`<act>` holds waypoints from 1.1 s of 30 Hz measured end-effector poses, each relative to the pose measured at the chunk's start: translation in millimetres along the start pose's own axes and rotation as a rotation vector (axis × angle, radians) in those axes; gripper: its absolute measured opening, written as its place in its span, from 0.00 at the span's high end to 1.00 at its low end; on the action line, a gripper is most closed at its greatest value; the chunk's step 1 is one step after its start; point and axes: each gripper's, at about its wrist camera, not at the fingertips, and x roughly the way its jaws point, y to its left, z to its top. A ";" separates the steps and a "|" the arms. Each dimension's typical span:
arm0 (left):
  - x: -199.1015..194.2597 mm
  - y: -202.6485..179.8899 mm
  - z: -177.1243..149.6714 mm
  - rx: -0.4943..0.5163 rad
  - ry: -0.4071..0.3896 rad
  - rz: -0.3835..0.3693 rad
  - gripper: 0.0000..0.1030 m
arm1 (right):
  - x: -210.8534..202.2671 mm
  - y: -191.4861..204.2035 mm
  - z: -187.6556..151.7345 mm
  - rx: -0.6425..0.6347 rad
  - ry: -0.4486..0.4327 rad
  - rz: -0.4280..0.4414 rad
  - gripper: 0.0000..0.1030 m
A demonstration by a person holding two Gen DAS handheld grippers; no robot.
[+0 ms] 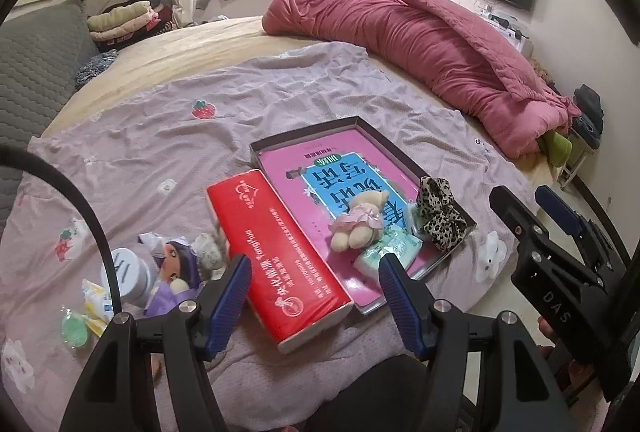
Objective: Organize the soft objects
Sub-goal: 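Withdraw both grippers from the tray toward the pile of soft items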
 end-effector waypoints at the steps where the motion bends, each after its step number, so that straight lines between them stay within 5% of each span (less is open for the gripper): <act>1: -3.1 1.9 -0.2 -0.003 -0.002 0.002 0.36 | -1.8 2.1 1.0 -0.003 -0.002 0.005 0.27; 19: -50.4 54.4 -22.2 -0.072 -0.032 0.063 0.36 | -48.7 69.3 13.4 -0.080 -0.062 0.120 0.27; 33: -102.0 135.3 -39.5 -0.214 -0.101 0.162 0.36 | -75.5 122.2 16.1 -0.140 -0.084 0.220 0.27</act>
